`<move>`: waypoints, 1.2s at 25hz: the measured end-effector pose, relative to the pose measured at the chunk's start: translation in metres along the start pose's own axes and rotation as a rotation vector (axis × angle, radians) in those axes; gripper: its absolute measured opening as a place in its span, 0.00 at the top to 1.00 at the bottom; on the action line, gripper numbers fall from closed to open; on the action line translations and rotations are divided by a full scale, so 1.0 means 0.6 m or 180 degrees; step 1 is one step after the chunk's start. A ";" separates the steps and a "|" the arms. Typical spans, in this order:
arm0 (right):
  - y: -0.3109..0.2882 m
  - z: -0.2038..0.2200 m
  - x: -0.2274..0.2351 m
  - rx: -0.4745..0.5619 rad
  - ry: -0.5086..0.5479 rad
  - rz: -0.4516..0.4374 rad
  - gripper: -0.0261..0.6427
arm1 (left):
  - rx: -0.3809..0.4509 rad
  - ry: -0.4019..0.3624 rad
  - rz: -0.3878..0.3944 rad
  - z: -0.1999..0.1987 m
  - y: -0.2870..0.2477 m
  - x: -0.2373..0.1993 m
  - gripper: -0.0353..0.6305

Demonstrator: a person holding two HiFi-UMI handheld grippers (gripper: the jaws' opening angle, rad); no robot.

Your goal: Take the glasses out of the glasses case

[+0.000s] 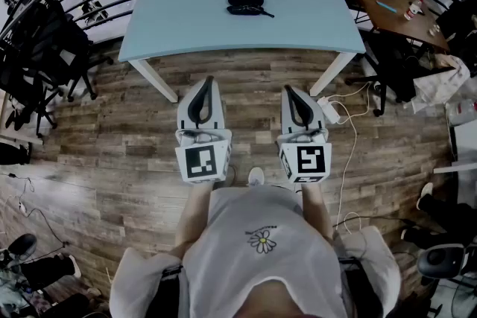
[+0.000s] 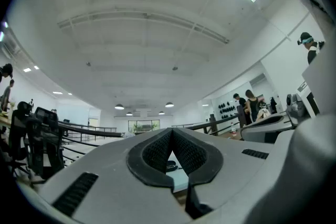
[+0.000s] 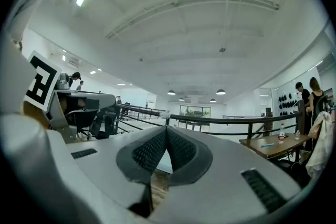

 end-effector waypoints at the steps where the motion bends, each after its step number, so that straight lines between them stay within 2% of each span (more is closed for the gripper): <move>1: -0.003 0.001 0.001 -0.0008 -0.0004 0.0008 0.95 | 0.0001 -0.0007 -0.0003 0.000 -0.003 -0.003 0.92; 14: -0.033 0.004 0.031 0.0004 -0.0013 -0.0019 0.95 | 0.0026 0.0009 0.0014 -0.004 -0.049 0.004 0.92; 21: -0.051 0.010 0.056 0.0074 -0.0186 -0.0082 0.95 | -0.0041 0.0053 -0.0018 0.007 -0.076 0.008 0.92; 30: -0.064 0.058 0.086 -0.0079 -0.0255 -0.0092 0.95 | -0.0048 0.0038 -0.0077 0.023 -0.105 0.022 0.92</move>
Point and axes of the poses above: the fingertips, and each gripper's own axes: y backward along the fingers, x to its right, z out of its underside, the point moved 6 cm from there along y, backward along the fingers, and after that the axes turned 7 degrees about -x, right-handed, at the moved point
